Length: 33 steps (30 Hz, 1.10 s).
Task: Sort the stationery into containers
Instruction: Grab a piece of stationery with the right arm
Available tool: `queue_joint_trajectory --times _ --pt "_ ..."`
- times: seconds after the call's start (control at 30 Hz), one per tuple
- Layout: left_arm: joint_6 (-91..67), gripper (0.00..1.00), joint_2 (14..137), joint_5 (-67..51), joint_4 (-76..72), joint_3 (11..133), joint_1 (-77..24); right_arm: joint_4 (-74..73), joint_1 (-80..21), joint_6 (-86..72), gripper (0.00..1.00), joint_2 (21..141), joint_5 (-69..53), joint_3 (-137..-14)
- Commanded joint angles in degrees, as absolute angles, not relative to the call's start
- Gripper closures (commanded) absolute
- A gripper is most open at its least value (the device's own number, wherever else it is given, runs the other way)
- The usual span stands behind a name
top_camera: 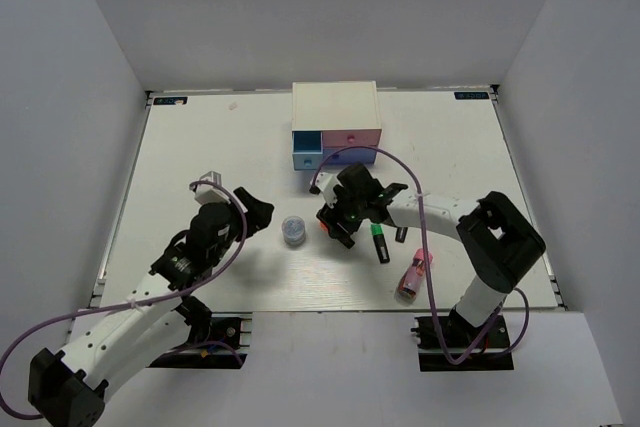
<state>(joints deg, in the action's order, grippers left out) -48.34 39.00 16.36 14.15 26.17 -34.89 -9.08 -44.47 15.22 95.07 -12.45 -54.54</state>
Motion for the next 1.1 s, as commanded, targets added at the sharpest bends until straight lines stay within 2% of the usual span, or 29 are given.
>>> queue_joint_trajectory --times 0.0,0.07,0.23,0.3,0.5,0.53,0.67,0.77,0.83,0.9,1.07 --pt "-49.7 0.14 36.9 17.6 17.1 25.5 -35.1 -6.5 -46.6 11.6 0.37 96.1 -6.2 -56.5" --pt "-49.7 0.14 36.3 17.6 17.7 25.0 -35.1 -6.2 -47.3 11.0 0.34 97.0 -3.4 -56.5" --pt "-50.9 0.14 34.5 18.1 19.3 24.4 -35.1 -5.9 -48.7 9.9 0.34 99.5 -0.2 -57.1" --pt "-51.4 0.14 34.0 18.1 19.9 24.4 -35.1 -6.0 -49.0 9.8 0.38 99.8 -0.6 -57.0" --pt "-51.4 0.14 34.0 18.6 20.4 24.4 -35.1 -7.3 -49.3 10.0 0.67 99.2 -5.0 -55.8" --pt "-51.4 0.14 34.0 18.6 20.4 24.4 -35.1 -7.6 -49.2 10.5 0.74 98.4 -5.6 -55.5" --pt "-51.4 0.14 35.2 17.6 19.9 24.4 -35.1 -7.5 -48.8 12.6 0.88 91.5 -9.3 -53.1" --pt "-51.4 0.14 35.7 17.6 18.6 24.4 -35.1 -5.9 -47.8 16.3 0.94 83.9 -10.2 -51.2" --pt "-51.4 0.14 35.7 17.1 18.0 23.9 -35.1 -5.4 -46.9 20.1 0.94 78.4 -14.9 -51.2" --pt "-51.4 0.14 35.7 17.1 17.4 23.9 -35.1 -4.8 -46.2 23.3 1.00 74.8 -21.0 -52.5" --pt "-50.9 0.14 36.2 16.5 16.3 23.9 -35.1 4.0 -44.5 25.8 1.00 70.4 -28.9 -54.0"
